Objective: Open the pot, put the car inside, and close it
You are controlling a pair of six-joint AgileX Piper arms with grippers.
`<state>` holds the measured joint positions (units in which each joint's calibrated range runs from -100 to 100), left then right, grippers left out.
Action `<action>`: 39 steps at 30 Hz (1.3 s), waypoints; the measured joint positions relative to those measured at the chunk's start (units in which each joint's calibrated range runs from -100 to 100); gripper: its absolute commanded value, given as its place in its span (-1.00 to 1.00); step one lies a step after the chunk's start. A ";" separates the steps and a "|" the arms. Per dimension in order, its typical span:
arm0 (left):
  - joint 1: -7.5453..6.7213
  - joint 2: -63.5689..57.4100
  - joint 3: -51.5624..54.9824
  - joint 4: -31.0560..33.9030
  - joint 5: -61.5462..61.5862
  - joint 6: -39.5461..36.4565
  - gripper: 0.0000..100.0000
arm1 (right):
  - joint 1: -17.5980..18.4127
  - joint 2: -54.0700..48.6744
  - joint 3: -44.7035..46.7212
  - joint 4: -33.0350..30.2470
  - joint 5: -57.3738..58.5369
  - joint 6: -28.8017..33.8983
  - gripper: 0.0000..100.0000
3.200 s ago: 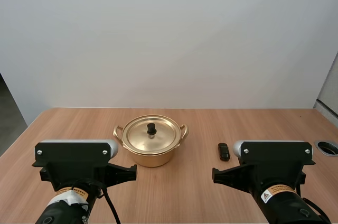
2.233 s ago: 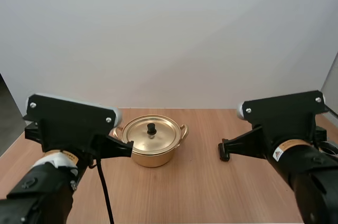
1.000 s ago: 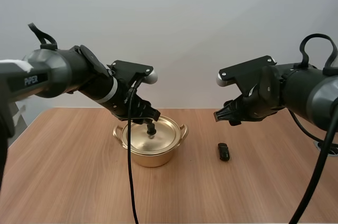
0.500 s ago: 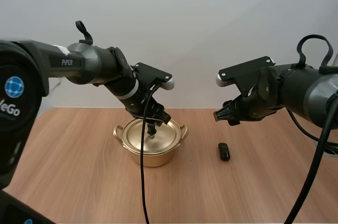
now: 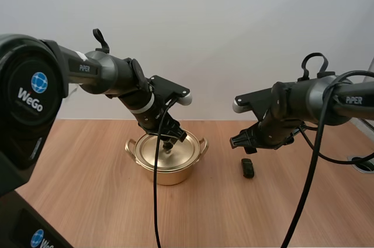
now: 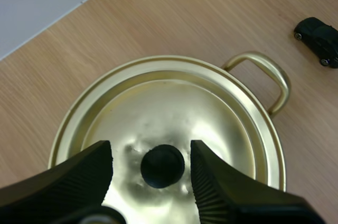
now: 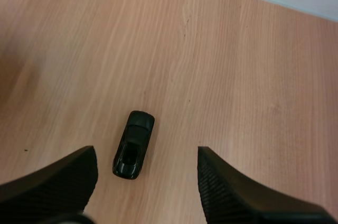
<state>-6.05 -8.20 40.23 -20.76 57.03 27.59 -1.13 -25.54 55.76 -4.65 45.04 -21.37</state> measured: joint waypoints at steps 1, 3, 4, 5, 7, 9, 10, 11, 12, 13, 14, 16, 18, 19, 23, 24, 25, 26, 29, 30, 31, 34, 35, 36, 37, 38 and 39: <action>0.00 0.00 0.00 0.00 -0.40 0.00 0.49 | 0.00 1.14 0.00 0.00 -0.17 0.00 0.80; 0.00 0.00 0.00 0.00 -0.74 0.09 0.49 | 0.00 3.92 -0.95 0.00 -0.36 -0.24 0.78; 0.00 0.00 0.00 0.00 -0.74 0.09 0.49 | 0.00 4.97 -1.62 0.00 -0.58 -0.24 0.78; 0.00 0.00 0.00 0.36 -0.74 0.09 0.49 | 0.00 6.29 -2.31 0.44 -0.16 -0.24 0.78; 0.00 0.00 0.00 0.36 -0.74 0.45 0.49 | 0.00 8.47 -3.76 1.65 0.82 -1.15 0.78; 0.00 0.00 -0.03 0.36 -0.74 0.45 0.49 | 0.00 10.65 -5.70 3.79 2.92 -2.39 0.78; 0.00 0.00 -0.03 0.36 -0.74 0.45 0.49 | 0.00 11.67 -6.41 5.17 4.33 -3.25 0.78; 0.00 0.00 -0.03 0.36 -0.74 0.45 0.49 | 0.00 12.63 -7.16 6.66 5.51 -4.05 0.78; 0.00 0.00 -0.03 0.36 -0.74 0.45 0.49 | 0.00 13.60 -7.68 8.18 6.77 -4.79 0.78; 0.00 0.00 -0.03 0.36 -0.74 0.45 0.49 | 0.00 14.30 -7.82 9.27 7.41 -5.38 0.78; 0.00 0.00 -0.03 0.36 -0.74 0.45 0.49 | 0.00 15.05 -7.82 10.43 7.81 -5.85 0.78; 0.00 0.18 -0.03 0.63 -0.74 0.59 0.49 | 0.00 16.12 -7.82 11.58 7.63 -6.14 0.78; 0.00 0.61 -0.27 0.63 -0.74 0.85 0.49 | 0.00 16.78 -7.82 11.83 7.26 -6.14 0.78; 0.00 1.10 -0.32 0.63 -0.92 0.97 0.49 | 0.00 16.94 -7.82 11.51 7.09 -6.14 0.78; 0.00 2.82 -0.47 0.63 -0.73 0.97 0.49 | 0.00 16.94 -7.82 11.23 6.54 -6.14 0.78; 0.00 3.34 -0.61 0.63 -0.73 0.97 0.49 | 0.00 17.06 -7.82 11.23 6.54 -6.14 0.78; 0.00 3.70 -0.61 0.63 -0.86 0.97 0.49 | 0.00 17.06 -7.82 11.23 6.54 -6.14 0.78; 0.00 4.09 -0.79 0.63 -0.40 0.97 0.49 | 0.00 17.06 -7.82 11.23 6.54 -6.14 0.78; 0.00 4.09 -1.32 0.63 0.48 0.97 0.34 | 0.00 17.06 -7.82 11.00 6.54 -6.14 0.78; 0.00 4.33 -1.32 0.63 0.90 0.97 0.18 | 0.00 17.06 -7.82 10.84 6.54 -6.14 0.78; 0.00 4.30 -1.32 0.63 0.90 0.97 -0.01 | 0.00 17.06 -7.82 10.84 6.54 -6.14 0.78; 0.00 4.30 -1.32 0.63 1.28 0.97 -0.63 | 0.00 17.31 -7.82 10.84 6.54 -6.14 0.78; 0.00 4.30 -1.32 0.63 1.29 0.97 -0.83 | 0.00 17.44 -7.82 10.84 6.54 -6.14 0.78; 0.00 4.30 -1.32 0.63 1.29 0.97 -1.00 | 0.00 17.57 -7.82 10.84 6.54 -6.14 0.78; 0.00 4.30 -1.32 0.63 1.29 0.97 -1.00 | 0.00 17.90 -7.82 10.84 6.54 -6.14 0.78; 0.00 4.30 -1.32 0.63 1.29 0.97 -1.00 | 0.00 18.18 -7.82 10.84 6.54 -6.14 0.78; 0.00 4.30 -1.32 0.63 1.29 1.08 -1.00 | 0.00 18.70 -7.82 10.84 6.54 -6.14 0.78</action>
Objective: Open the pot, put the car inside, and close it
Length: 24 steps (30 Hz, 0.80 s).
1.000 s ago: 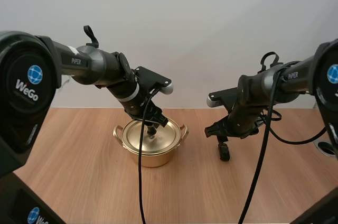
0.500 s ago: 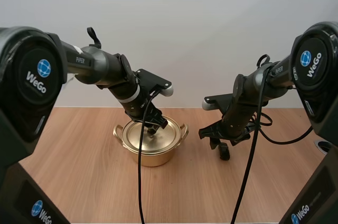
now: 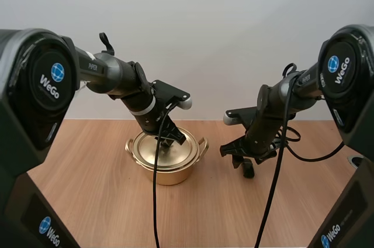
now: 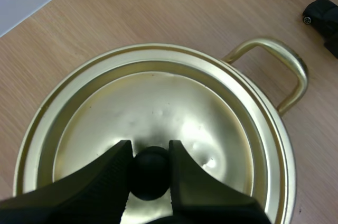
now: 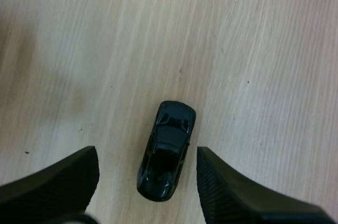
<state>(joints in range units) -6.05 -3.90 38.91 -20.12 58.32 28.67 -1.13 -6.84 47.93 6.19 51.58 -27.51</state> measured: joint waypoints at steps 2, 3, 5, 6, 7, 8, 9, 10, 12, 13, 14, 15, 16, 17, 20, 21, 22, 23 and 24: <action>0.00 0.00 -0.16 0.00 0.71 0.00 -1.00 | 0.00 0.70 0.00 0.00 -0.43 0.00 0.78; 0.00 0.00 -0.49 0.00 1.40 0.00 -1.00 | 0.00 1.15 0.00 0.00 -0.86 0.00 0.78; 0.00 0.00 -1.13 0.00 2.06 -0.13 -1.00 | 0.00 2.21 0.00 0.00 -0.82 0.00 0.78; 0.00 0.00 -1.52 0.00 2.64 -0.13 -1.00 | 0.00 2.77 0.00 0.00 -0.82 0.00 0.78; 0.00 0.00 -1.93 0.00 3.32 -0.25 -1.00 | 0.00 3.18 0.00 0.00 -0.82 0.00 0.78; 0.00 0.00 -2.50 0.00 4.18 -0.25 -1.00 | 0.00 3.60 0.00 0.00 -0.82 0.00 0.78; 0.00 0.00 -2.87 0.00 4.97 -0.25 -1.00 | 0.00 3.87 0.00 0.00 -0.82 0.00 0.77; 0.00 0.00 -3.40 0.00 5.91 -0.25 -1.00 | 0.00 3.93 0.00 0.00 -1.20 0.00 0.75; 0.00 0.00 -4.07 0.00 6.59 -0.25 -1.00 | 0.00 3.93 0.00 0.00 -2.13 0.00 0.68; 0.00 -0.20 -4.38 0.00 6.86 -0.25 -1.00 | 0.00 3.93 0.00 0.00 -2.35 0.00 0.66; 0.00 -0.65 -4.81 0.00 7.20 -0.25 -1.00 | 0.00 3.93 0.00 0.00 -2.57 0.00 0.64; 0.00 -1.20 -5.48 0.00 7.95 -0.25 -1.00 | 0.00 3.93 0.00 0.00 -2.80 0.00 0.64; 0.00 -1.81 -6.08 0.00 8.43 -0.25 -1.00 | 0.00 3.93 0.00 0.00 -2.80 0.00 0.63; 0.00 -2.31 -6.57 0.00 8.82 -0.25 -1.00 | 0.00 3.93 0.00 0.00 -2.80 0.00 0.63; 0.00 -4.78 -8.41 0.00 11.34 -1.09 -1.00 | 0.00 5.08 0.00 0.00 -2.80 0.00 0.60; 0.00 -5.83 -9.16 0.00 12.55 -1.09 -1.00 | 0.00 5.74 0.00 0.00 -2.52 0.00 0.54; 0.00 -7.01 -9.99 0.00 14.06 -1.09 -1.00 | 0.00 6.44 0.00 -0.03 -2.12 -0.11 0.43; 0.00 -8.20 -10.80 0.00 15.03 -1.15 -1.00 | 0.00 6.92 0.00 -0.18 -2.11 -0.21 0.25; 0.00 -9.48 -11.61 0.00 16.30 -1.15 -1.00 | 0.00 7.51 -0.04 -0.18 -1.89 -0.20 0.06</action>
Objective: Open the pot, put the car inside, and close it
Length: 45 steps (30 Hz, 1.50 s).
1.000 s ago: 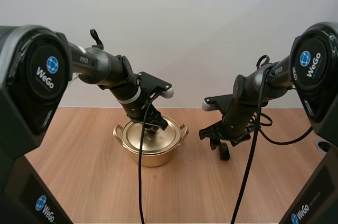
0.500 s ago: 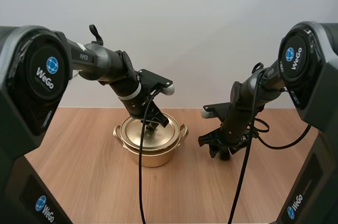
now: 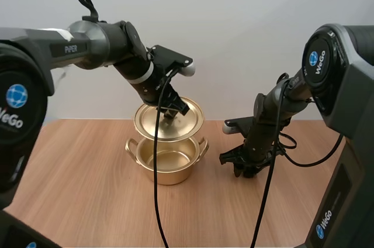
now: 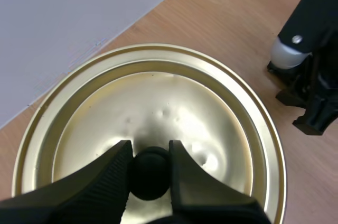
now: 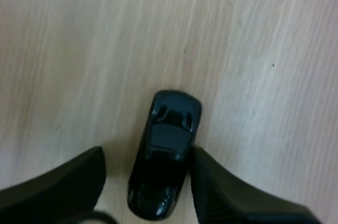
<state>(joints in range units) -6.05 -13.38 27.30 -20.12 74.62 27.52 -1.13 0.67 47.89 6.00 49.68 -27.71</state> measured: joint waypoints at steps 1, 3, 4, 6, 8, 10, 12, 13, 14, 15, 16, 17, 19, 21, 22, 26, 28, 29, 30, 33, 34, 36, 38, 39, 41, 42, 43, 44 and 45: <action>0.00 -1.31 -0.87 0.00 1.22 -0.21 -1.00 | 0.00 0.39 0.00 0.00 0.00 0.09 -0.20; 0.00 -3.74 -2.38 0.00 2.52 -0.21 -1.00 | 0.00 0.52 0.00 0.08 -0.16 0.09 -0.75; 0.00 -5.17 -3.27 0.00 2.84 -0.21 -1.00 | 0.00 0.16 0.00 0.08 -0.16 0.29 -1.00; 0.00 -7.78 -4.82 0.00 3.15 -0.46 -1.00 | 0.00 -0.55 0.00 0.08 -0.02 0.39 -1.00; 0.00 -10.62 -6.63 0.00 3.60 -1.35 -1.00 | 0.00 -1.69 -0.32 -0.21 1.04 0.52 -1.00; 0.00 -13.42 -8.51 0.00 4.32 -2.48 -1.00 | 0.00 -3.05 -2.04 -0.62 2.66 0.52 -1.00; 0.00 -16.02 -10.07 0.00 4.32 -3.03 -1.00 | 0.00 -4.30 -3.33 -0.52 4.52 0.52 -1.00; 0.00 -17.31 -10.90 0.00 4.32 -3.03 -1.00 | 0.00 -6.08 -4.98 0.12 7.33 0.31 -1.00; 0.00 -18.29 -11.51 0.00 4.32 -3.33 -1.00 | 0.00 -7.17 -5.94 0.80 8.35 -0.19 -1.00; 0.00 -19.44 -12.22 0.00 4.32 -3.56 -1.00 | 0.00 -8.43 -7.26 0.88 9.82 -1.04 -1.00; 0.00 -20.29 -12.79 0.00 4.32 -3.56 -1.00 | 0.08 -9.41 -8.40 1.05 11.36 -1.61 -1.00; 0.00 -21.38 -13.55 -0.11 4.32 -3.56 -1.00 | 0.10 -10.72 -10.06 1.39 12.58 -2.48 -1.00; 0.00 -22.84 -14.50 -0.11 3.82 -3.99 -1.00 | 0.66 -11.96 -12.45 2.54 15.32 -4.45 -1.00; 0.00 -24.04 -15.25 -0.11 3.23 -4.91 -1.00 | 1.58 -12.69 -15.13 4.26 18.15 -6.77 -1.00; 0.00 -24.54 -15.68 -0.11 3.23 -5.27 -1.00 | 2.18 -12.68 -16.36 5.30 19.55 -7.75 -1.00; 0.00 -26.14 -18.35 -0.11 3.23 -6.82 -1.00 | 5.32 -12.68 -19.90 8.24 21.03 -10.40 -1.00; 0.00 -26.24 -19.85 -0.11 3.72 -6.90 -1.00 | 7.48 -12.68 -20.36 8.47 20.88 -10.49 -1.00; 0.00 -26.24 -20.75 -0.11 4.50 -7.06 -1.00 | 8.62 -12.68 -20.36 8.36 20.68 -10.49 -1.00; 0.00 -26.24 -21.38 -0.11 4.95 -7.25 -1.00 | 9.78 -12.11 -20.36 8.36 20.12 -10.49 -1.00; 0.00 -26.10 -22.58 -0.47 5.92 -8.01 -1.00 | 12.92 -9.53 -20.36 8.26 19.94 -10.49 -1.00; 0.00 -26.10 -22.58 -0.47 6.87 -8.01 -1.00 | 13.74 -8.60 -20.36 8.26 19.72 -10.49 -1.00; 0.00 -26.10 -22.58 -0.47 7.45 -8.01 -1.00 | 15.60 -5.95 -20.36 7.88 19.28 -10.63 -1.00; 0.00 -26.10 -22.58 -0.47 7.45 -8.01 -1.00 | 17.08 -3.09 -20.36 7.43 18.87 -10.63 -1.00; 0.00 -26.10 -22.58 -0.47 7.45 -8.01 -1.00 | 17.68 -1.64 -20.36 7.43 18.87 -10.63 -1.00; 0.00 -26.10 -22.58 -0.47 7.45 -8.01 -1.00 | 18.48 0.79 -20.36 7.43 18.87 -11.36 -1.00; 0.00 -26.10 -22.58 -0.47 7.45 -8.01 -1.00 | 18.72 2.06 -20.36 7.43 18.87 -11.57 -1.00; 0.00 -26.10 -22.58 -0.47 7.45 -8.01 -1.00 | 18.69 3.01 -20.36 7.43 18.60 -11.57 -1.00; 0.00 -26.10 -22.58 -0.47 7.45 -8.01 -1.00 | 18.69 4.07 -20.36 7.43 17.84 -11.47 -1.00; 0.00 -26.10 -22.58 -0.47 7.45 -8.01 -1.00 | 18.69 4.97 -20.36 7.43 17.26 -11.47 -0.83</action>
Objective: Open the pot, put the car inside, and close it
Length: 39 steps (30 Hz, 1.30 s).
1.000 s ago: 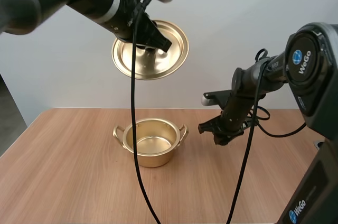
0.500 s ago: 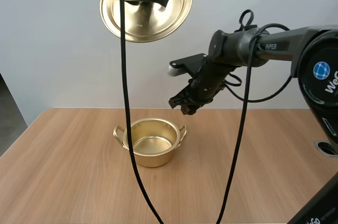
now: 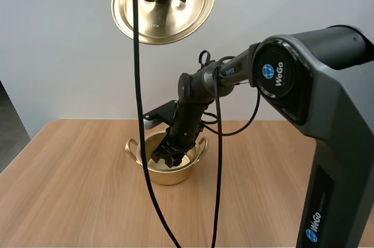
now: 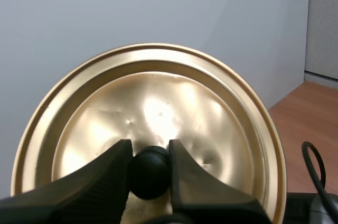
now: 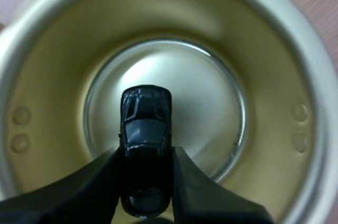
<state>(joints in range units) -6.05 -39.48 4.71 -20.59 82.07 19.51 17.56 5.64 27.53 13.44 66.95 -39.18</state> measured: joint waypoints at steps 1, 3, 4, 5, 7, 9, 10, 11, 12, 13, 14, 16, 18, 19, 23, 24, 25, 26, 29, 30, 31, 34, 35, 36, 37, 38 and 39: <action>0.00 0.00 0.00 0.00 0.00 0.00 -1.00 | 0.00 0.53 0.00 0.00 -0.59 0.00 -0.54; 0.00 0.00 0.00 0.00 0.00 0.00 -1.00 | 0.00 0.81 0.00 0.00 -2.18 0.00 0.35; 0.00 0.00 0.00 0.00 0.00 0.00 -1.00 | 0.00 0.81 0.00 0.00 -2.84 0.00 0.71; 0.00 0.00 0.00 0.00 0.00 0.00 -1.00 | 0.00 0.81 0.00 0.00 -3.51 0.00 0.86; 0.00 0.00 0.00 0.00 0.00 0.00 -1.00 | 0.00 0.81 0.00 -0.04 -3.97 0.63 0.71; 0.00 0.00 0.00 0.00 0.00 0.00 -1.00 | 0.00 0.51 0.00 -0.15 -3.97 1.12 0.41; 0.00 0.00 0.00 0.00 0.00 0.00 -1.00 | 0.00 0.17 0.00 -0.43 -3.97 1.12 0.32; 0.00 0.00 0.00 0.00 0.00 0.00 -1.00 | -0.17 -0.37 0.00 -0.43 -3.97 1.23 0.23; 0.00 0.00 0.00 0.00 0.00 0.00 -1.00 | -0.34 -1.01 0.00 -0.43 -3.97 1.23 0.17; 0.00 0.12 0.00 0.00 0.00 0.00 -1.00 | -0.74 -1.77 0.00 -0.65 -3.97 1.23 0.11; 0.00 0.12 0.00 0.00 0.00 0.00 -1.00 | -1.21 -2.59 0.00 -0.78 -3.97 1.23 0.07; 0.00 0.12 0.00 0.00 0.00 0.00 -1.00 | -2.37 -4.51 0.00 -0.78 -4.73 1.23 -0.01; 0.00 0.12 0.00 0.00 0.00 -0.22 -1.00 | -4.21 -7.07 0.00 -0.78 -4.88 1.91 -0.29; 0.00 0.12 0.00 0.00 0.00 -0.22 -1.00 | -5.33 -8.33 0.00 -0.91 -4.88 2.51 -0.50; 0.00 1.99 0.00 0.11 1.31 -0.82 -1.00 | -9.87 -13.00 0.00 -1.03 -4.36 2.77 -1.00; 0.00 2.82 0.27 0.23 2.01 -0.82 -1.00 | -11.06 -14.17 0.00 -1.03 -4.56 2.77 -1.00; 0.00 3.44 0.70 0.23 2.92 -0.94 -1.00 | -12.25 -15.27 0.00 -0.94 -5.18 2.77 -1.00; 0.00 4.29 1.38 0.36 4.17 -0.94 -1.00 | -13.44 -16.20 0.00 -0.94 -5.93 2.77 -1.00; 0.00 7.03 3.93 0.49 4.99 -0.94 -1.00 | -16.76 -18.05 0.00 -0.94 -6.29 2.69 -1.00; 0.00 8.10 5.25 1.01 4.99 -0.94 -1.00 | -17.96 -18.51 0.00 -0.94 -6.29 2.69 -1.00; 0.00 9.13 6.63 1.40 4.83 -0.74 -1.00 | -18.92 -18.62 0.00 -0.94 -6.51 2.58 -1.00; 0.00 11.76 11.18 2.14 2.26 -0.14 -1.00 | -22.49 -19.59 0.00 0.69 -7.78 2.43 -1.00; 0.00 12.52 12.86 2.14 0.89 0.25 -1.00 | -23.65 -19.89 0.00 1.05 -7.78 2.43 -1.00; 0.00 13.38 14.76 2.14 -0.66 0.64 -1.00 | -24.63 -20.30 0.00 1.32 -7.78 2.43 -1.00; 0.00 14.06 16.28 2.14 -2.22 1.01 -1.00 | -25.25 -20.44 0.00 1.76 -7.78 2.33 -1.00; 0.00 14.91 18.23 2.14 -3.74 1.44 -1.00 | -25.79 -20.80 0.00 2.47 -7.78 2.04 -1.00; 0.00 15.80 20.19 2.14 -5.10 2.06 -1.00 | -26.11 -21.02 0.00 3.03 -7.78 1.96 -1.00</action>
<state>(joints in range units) -6.05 -23.68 24.90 -18.45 76.98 21.57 -8.55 -15.39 27.53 16.46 59.16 -37.22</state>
